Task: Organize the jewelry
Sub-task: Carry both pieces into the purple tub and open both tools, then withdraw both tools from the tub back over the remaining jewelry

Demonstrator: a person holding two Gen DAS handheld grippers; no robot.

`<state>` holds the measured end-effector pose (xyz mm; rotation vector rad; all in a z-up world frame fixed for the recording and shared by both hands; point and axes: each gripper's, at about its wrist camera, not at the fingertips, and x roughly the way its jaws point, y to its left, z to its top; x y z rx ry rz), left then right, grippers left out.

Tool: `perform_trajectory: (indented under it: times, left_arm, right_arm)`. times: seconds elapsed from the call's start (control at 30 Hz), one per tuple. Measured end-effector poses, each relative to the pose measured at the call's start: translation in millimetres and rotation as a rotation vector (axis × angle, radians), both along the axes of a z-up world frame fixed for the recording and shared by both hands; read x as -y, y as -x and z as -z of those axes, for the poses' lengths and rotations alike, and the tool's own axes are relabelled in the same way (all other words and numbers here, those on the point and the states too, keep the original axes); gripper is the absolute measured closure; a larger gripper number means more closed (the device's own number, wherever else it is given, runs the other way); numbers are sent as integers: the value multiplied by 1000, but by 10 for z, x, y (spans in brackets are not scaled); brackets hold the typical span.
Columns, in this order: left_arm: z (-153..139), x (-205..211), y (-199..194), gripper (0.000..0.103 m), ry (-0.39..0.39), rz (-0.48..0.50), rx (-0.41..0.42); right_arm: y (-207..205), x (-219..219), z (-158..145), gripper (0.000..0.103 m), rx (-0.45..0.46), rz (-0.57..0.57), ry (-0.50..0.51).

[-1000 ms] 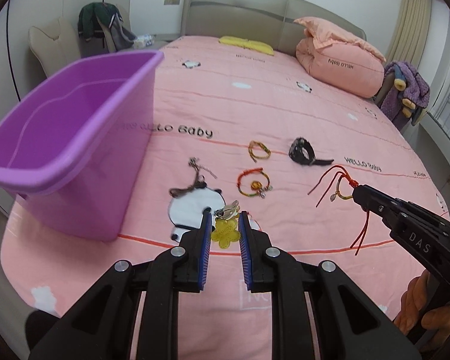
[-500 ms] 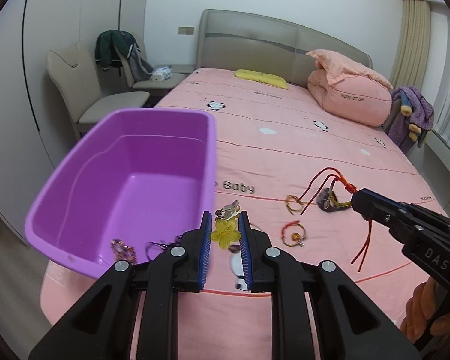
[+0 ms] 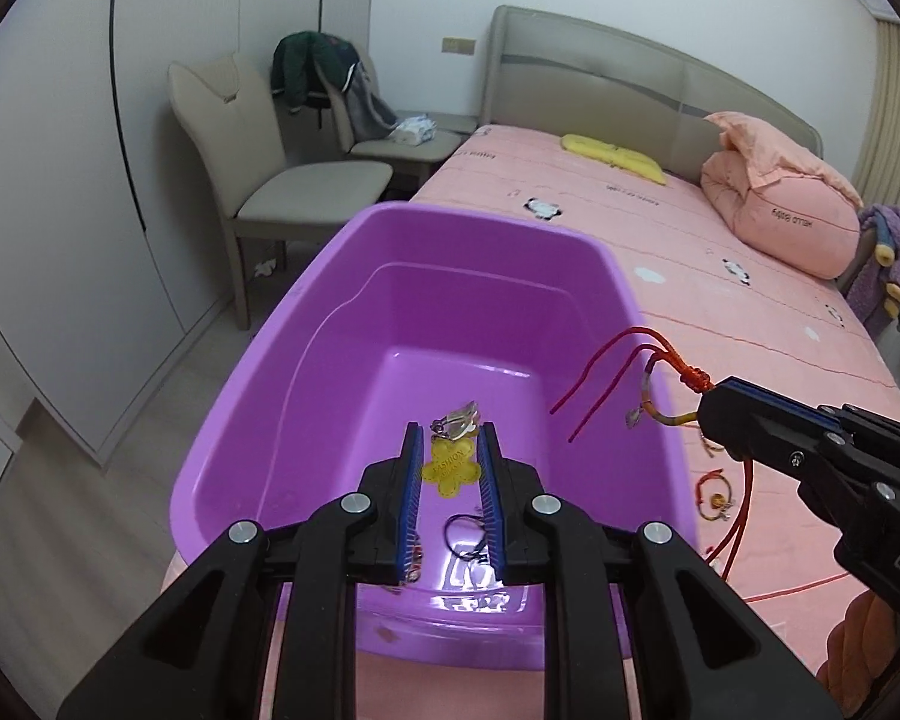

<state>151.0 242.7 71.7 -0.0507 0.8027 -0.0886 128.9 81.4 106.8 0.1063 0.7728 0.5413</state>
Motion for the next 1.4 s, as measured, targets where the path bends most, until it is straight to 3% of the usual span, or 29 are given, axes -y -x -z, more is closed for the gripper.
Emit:
perform_trajectory:
  times: [0.27, 0.63, 0.7, 0.73, 0.77, 0.87, 1.07, 1.4]
  left_arm:
    - [261, -284, -217, 84, -19, -37, -84]
    - [405, -308, -310, 83, -54, -23, -138]
    - [404, -300, -339, 71, -61, -29, -141]
    - [385, -304, -330, 57, -67, -36, -136]
    - [367, -300, -311, 43, -77, -48, -125]
    - [251, -288, -216, 20, -110, -80, -72]
    - [138, -297, -94, 11, -126, -129, -47]
    - [47, -180, 80, 9, -111, -122, -59]
  right_arm:
    - [-285, -334, 272, 93, -93, -18, 69]
    - [-472, -388, 454, 92, -147, 1, 119]
    - [-494, -389, 467, 82, -144, 8, 140]
    - [-489, -383, 456, 68, -135, 15, 149]
    - [-477, -371, 437, 61, -123, 22, 150]
    - [-432, -288, 374, 59, -88, 42, 152]
    - [-288, -121, 271, 54, -68, 70, 126]
    - [-32, 68, 202, 49, -56, 79, 103]
